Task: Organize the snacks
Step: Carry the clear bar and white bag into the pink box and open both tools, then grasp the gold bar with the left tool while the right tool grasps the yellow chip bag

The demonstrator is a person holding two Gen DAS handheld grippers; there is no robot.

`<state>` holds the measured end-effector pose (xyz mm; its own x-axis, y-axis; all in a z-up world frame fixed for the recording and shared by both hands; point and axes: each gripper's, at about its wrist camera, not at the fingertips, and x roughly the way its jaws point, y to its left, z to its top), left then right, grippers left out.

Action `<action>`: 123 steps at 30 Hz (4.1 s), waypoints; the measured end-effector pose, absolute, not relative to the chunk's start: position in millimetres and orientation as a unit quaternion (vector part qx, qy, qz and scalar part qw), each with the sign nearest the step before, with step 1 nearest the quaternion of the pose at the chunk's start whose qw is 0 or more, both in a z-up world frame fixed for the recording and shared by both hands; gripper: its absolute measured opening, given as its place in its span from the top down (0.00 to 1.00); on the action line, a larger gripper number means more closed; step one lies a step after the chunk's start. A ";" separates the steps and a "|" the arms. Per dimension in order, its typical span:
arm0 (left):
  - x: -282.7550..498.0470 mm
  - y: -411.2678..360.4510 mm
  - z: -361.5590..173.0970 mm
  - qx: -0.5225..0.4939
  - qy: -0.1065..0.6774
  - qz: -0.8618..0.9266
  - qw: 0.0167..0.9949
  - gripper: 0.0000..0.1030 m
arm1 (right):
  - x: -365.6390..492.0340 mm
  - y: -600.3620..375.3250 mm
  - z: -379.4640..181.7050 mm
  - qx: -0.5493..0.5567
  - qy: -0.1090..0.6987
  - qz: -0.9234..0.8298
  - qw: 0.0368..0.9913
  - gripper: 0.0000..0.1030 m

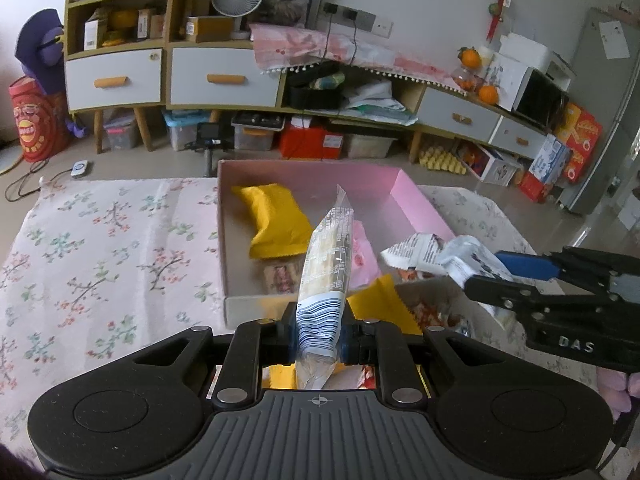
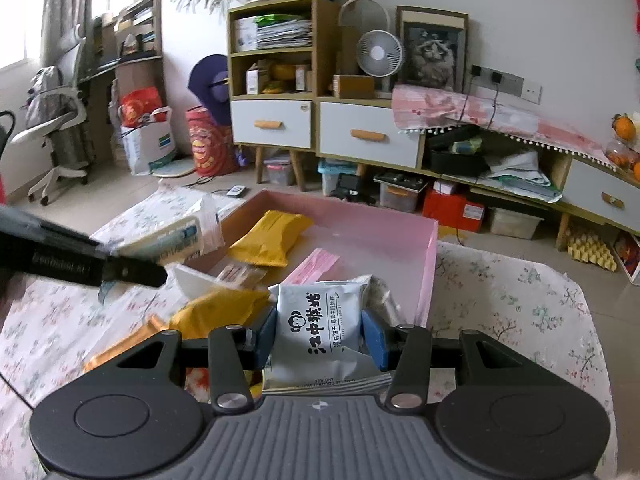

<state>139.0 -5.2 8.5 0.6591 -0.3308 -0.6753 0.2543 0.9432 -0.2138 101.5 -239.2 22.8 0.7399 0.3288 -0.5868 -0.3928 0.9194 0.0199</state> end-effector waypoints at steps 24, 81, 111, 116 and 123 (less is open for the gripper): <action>259.2 -59.7 -23.4 -0.047 0.412 -0.148 0.898 0.84 | 197.9 -255.0 2.6 0.057 0.327 0.137 0.933 0.79; 127.6 -10.5 23.8 0.040 0.401 -0.118 0.908 0.07 | 101.1 -238.1 53.1 0.026 0.342 0.140 0.929 0.28; 93.3 21.5 -35.9 0.016 0.419 -0.133 0.898 0.11 | 76.9 -209.7 -10.7 -0.017 0.379 0.158 0.912 0.36; 95.0 26.0 -47.8 0.009 0.440 -0.131 0.888 0.40 | 79.2 -208.5 -22.0 -0.037 0.395 0.149 0.906 0.46; 100.8 25.1 -53.0 0.015 0.459 -0.137 0.878 0.46 | 88.1 -219.0 -28.7 0.012 0.427 0.138 0.894 0.49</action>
<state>100.8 25.1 -53.0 0.5405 -0.2273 -0.8101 0.2542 0.9619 -0.1003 88.1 -219.0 -28.7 0.5974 0.2562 -0.7599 -0.2361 0.9618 0.1387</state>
